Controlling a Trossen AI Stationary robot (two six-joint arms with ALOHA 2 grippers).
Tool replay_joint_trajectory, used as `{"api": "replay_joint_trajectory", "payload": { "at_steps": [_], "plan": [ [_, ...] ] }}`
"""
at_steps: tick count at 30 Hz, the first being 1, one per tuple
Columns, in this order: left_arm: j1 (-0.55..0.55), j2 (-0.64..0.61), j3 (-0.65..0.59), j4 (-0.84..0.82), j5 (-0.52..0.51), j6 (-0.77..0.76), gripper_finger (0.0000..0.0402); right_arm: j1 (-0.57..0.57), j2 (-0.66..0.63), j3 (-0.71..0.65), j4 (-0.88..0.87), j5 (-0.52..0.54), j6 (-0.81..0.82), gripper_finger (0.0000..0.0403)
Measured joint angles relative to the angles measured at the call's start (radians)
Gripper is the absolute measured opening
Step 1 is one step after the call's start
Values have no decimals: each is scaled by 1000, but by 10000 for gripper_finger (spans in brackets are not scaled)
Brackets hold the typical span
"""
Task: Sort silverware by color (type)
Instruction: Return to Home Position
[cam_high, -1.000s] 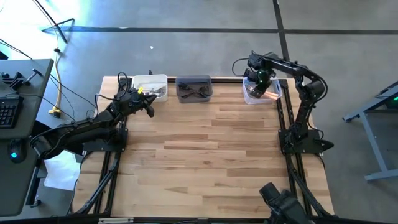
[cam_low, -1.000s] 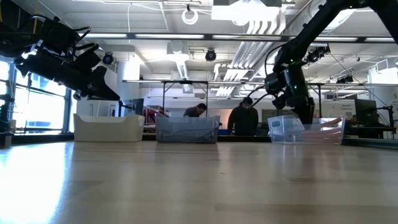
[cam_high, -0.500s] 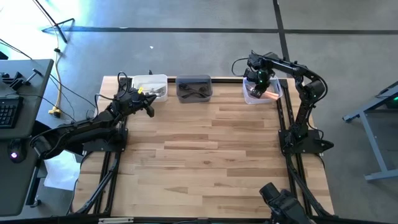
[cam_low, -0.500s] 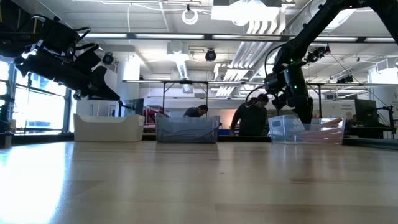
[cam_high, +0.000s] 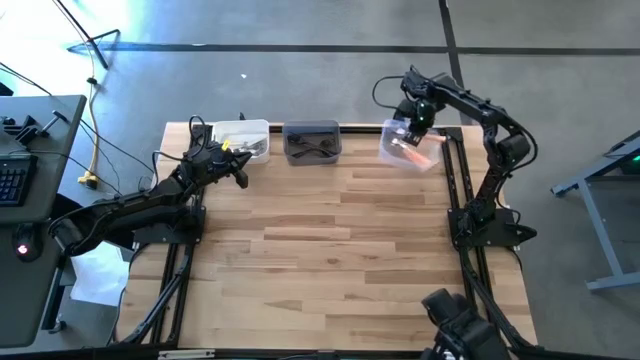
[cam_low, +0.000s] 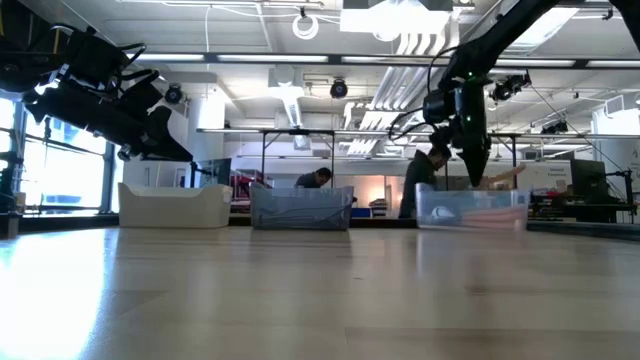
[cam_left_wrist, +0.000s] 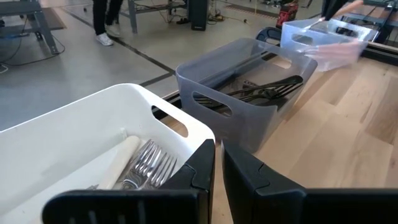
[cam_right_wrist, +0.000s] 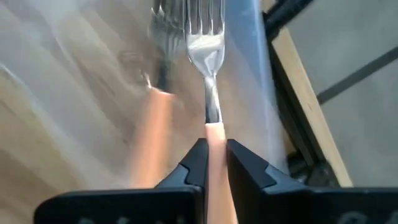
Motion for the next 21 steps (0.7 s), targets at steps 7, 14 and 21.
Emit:
{"api": "replay_joint_trajectory", "payload": {
  "at_steps": [7, 14, 21],
  "plan": [
    [0, 0, 0, 0, 0, 6, 19, 1, -1, -80, 126, -52, -5, 31],
    [0, 0, 0, 0, 0, 6, 19, 13, -22, -9, 8, -47, 154, 32],
    [0, 0, 0, 1, 0, 6, 19, 87, -58, 69, 20, -27, 400, 32]
  ]
}}
